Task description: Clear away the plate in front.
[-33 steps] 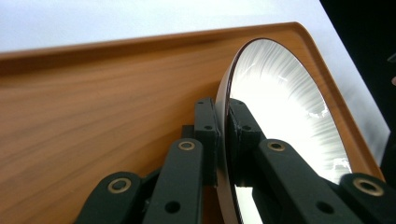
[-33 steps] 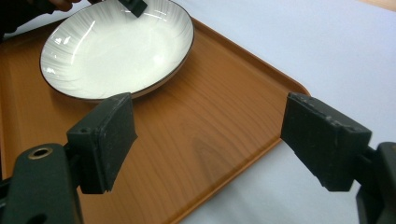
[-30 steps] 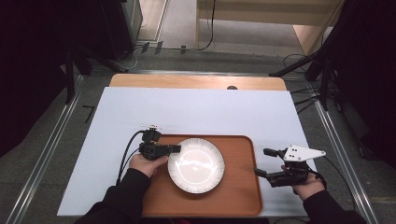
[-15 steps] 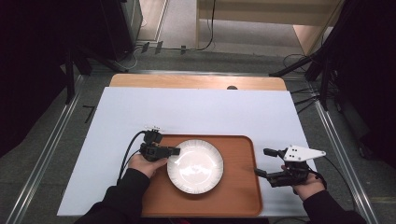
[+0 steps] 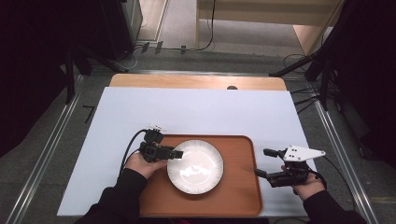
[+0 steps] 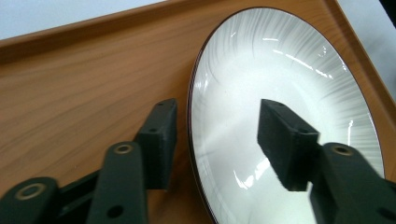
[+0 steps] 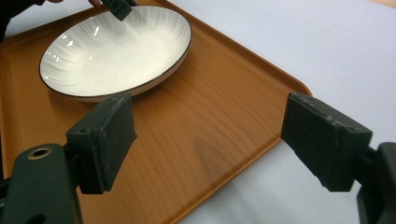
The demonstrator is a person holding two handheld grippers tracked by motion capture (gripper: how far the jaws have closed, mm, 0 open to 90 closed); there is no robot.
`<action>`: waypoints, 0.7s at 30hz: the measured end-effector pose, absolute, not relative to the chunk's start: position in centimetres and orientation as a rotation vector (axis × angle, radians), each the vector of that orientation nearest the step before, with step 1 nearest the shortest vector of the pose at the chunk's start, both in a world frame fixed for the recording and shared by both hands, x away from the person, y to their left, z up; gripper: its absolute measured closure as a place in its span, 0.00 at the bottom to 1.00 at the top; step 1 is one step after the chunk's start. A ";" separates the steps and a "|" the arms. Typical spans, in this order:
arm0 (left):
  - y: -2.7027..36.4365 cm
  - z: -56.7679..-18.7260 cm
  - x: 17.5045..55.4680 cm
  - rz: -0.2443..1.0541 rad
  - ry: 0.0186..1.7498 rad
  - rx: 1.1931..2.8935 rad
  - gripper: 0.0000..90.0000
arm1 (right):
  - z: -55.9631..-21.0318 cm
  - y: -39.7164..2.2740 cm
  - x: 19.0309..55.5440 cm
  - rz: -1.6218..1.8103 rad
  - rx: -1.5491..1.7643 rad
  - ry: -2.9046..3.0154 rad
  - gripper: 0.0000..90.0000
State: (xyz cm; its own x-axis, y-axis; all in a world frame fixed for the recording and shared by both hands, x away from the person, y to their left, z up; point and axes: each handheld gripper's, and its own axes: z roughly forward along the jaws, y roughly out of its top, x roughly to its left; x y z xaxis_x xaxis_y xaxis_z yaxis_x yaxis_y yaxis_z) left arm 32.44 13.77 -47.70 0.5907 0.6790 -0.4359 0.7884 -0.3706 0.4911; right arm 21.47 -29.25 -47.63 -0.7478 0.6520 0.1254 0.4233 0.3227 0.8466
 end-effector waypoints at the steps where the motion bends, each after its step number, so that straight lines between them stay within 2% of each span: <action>1: 13.8 -47.6 32.4 -0.196 1.154 2.148 0.51 | -47.6 -29.2 21.5 1.392 0.977 2.350 0.20; 2: 13.8 -47.6 32.3 -0.191 1.144 2.158 0.47 | -47.6 -29.2 21.5 1.391 0.977 2.350 0.20; 7: 14.1 -46.7 32.0 -0.144 1.114 2.166 0.43 | -47.7 -29.2 21.4 1.387 0.985 2.364 0.20; 11: 14.4 -46.0 31.8 -0.140 1.064 2.188 0.36 | -47.7 -29.2 21.4 1.386 0.988 2.362 0.20; 21: 16.4 -44.7 31.1 -0.084 1.002 2.224 0.31 | -47.7 -29.2 21.4 1.387 0.984 2.357 0.20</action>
